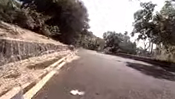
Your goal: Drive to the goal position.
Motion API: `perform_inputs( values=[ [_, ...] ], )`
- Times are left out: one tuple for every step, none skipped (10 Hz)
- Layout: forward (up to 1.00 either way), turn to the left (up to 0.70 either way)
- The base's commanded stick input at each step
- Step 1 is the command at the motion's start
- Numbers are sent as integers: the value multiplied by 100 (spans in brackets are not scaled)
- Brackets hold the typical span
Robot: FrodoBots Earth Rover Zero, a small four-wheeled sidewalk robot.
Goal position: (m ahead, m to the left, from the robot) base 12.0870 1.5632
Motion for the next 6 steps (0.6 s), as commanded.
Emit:
perform_inputs(
  values=[
    [50,0],
    [50,0],
    [50,0],
    [50,0],
    [50,0],
    [50,0]
  ],
)
